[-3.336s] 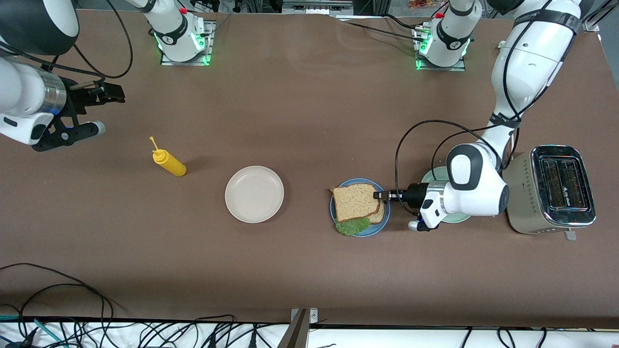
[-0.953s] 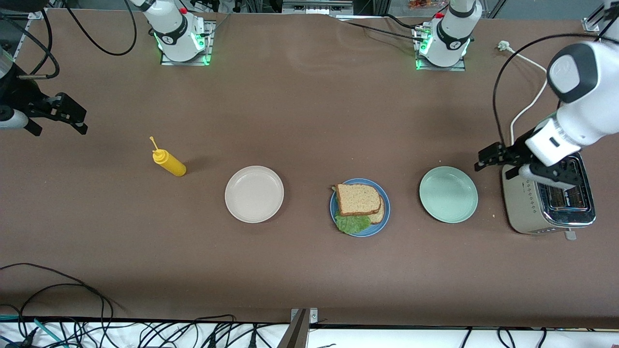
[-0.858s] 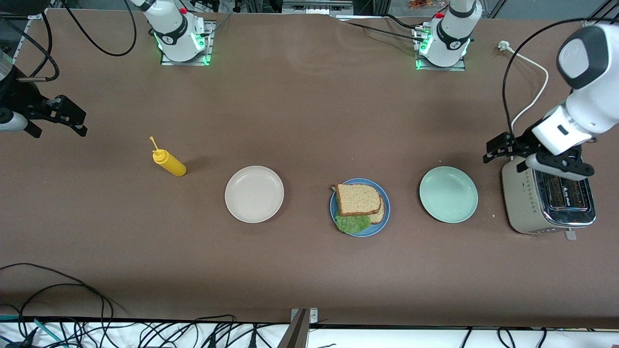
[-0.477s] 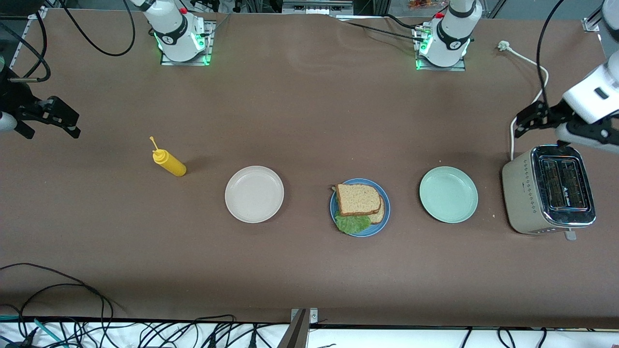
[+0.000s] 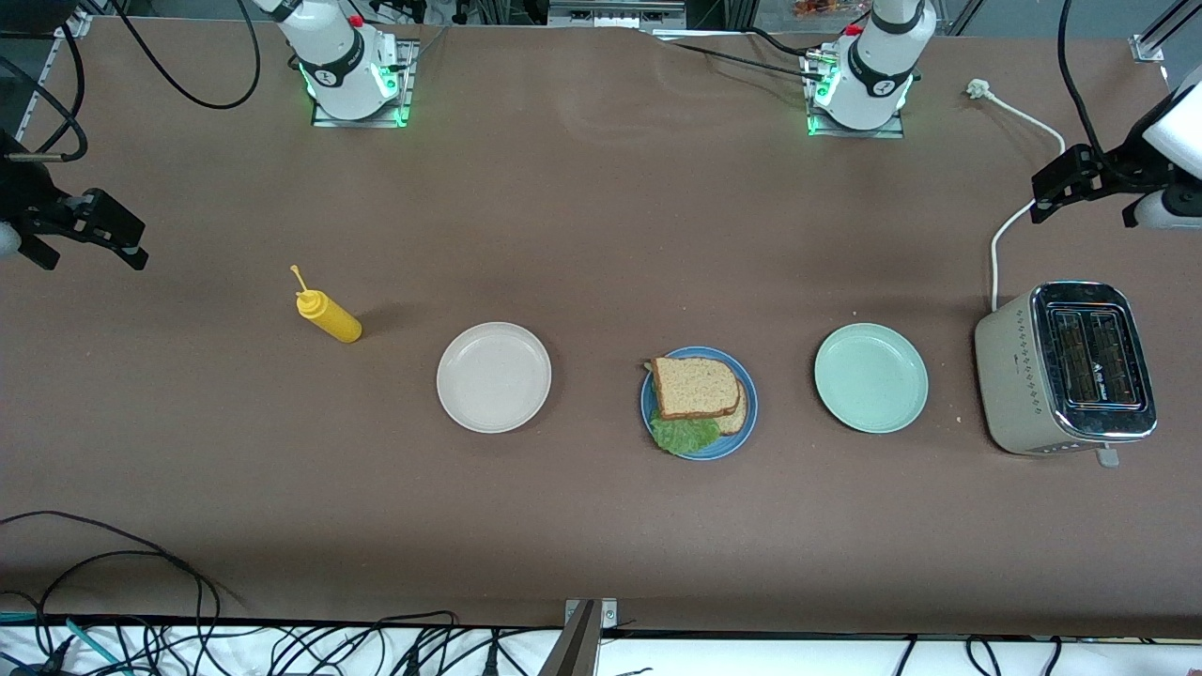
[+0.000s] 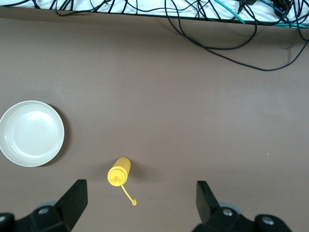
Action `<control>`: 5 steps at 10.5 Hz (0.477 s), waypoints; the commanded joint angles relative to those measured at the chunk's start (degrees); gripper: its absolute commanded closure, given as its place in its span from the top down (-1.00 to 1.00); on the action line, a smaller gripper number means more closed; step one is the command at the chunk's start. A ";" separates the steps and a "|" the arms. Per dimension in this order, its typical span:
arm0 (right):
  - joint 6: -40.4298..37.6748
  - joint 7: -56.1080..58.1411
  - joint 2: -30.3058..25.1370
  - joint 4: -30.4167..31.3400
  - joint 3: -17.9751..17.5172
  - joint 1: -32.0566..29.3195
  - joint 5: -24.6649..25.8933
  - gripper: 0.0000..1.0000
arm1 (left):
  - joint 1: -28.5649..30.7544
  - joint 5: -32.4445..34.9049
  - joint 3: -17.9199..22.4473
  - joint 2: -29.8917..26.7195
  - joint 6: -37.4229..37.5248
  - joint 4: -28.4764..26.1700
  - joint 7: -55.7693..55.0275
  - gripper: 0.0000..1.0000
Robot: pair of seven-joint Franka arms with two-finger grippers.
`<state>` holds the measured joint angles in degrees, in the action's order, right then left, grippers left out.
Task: Make sandwich in blue plate with both arms
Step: 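Open the left gripper and raise it back over the toaster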
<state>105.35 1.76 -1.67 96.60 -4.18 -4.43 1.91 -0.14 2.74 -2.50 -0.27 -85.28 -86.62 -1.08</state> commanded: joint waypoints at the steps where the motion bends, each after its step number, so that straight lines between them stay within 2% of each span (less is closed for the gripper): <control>1: 0.91 -0.35 1.40 -0.97 0.22 -0.32 0.02 1.00 | -1.00 1.40 -1.19 0.89 3.02 3.13 -13.04 1.00; 5: 2.93 0.17 2.81 -1.06 0.40 -0.40 0.02 1.00 | -1.00 1.13 -0.84 1.15 3.72 3.57 -13.43 1.00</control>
<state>107.88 1.76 0.24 96.59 -3.80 -4.44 1.91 -0.77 2.74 -3.55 -0.19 -83.21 -85.19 -13.54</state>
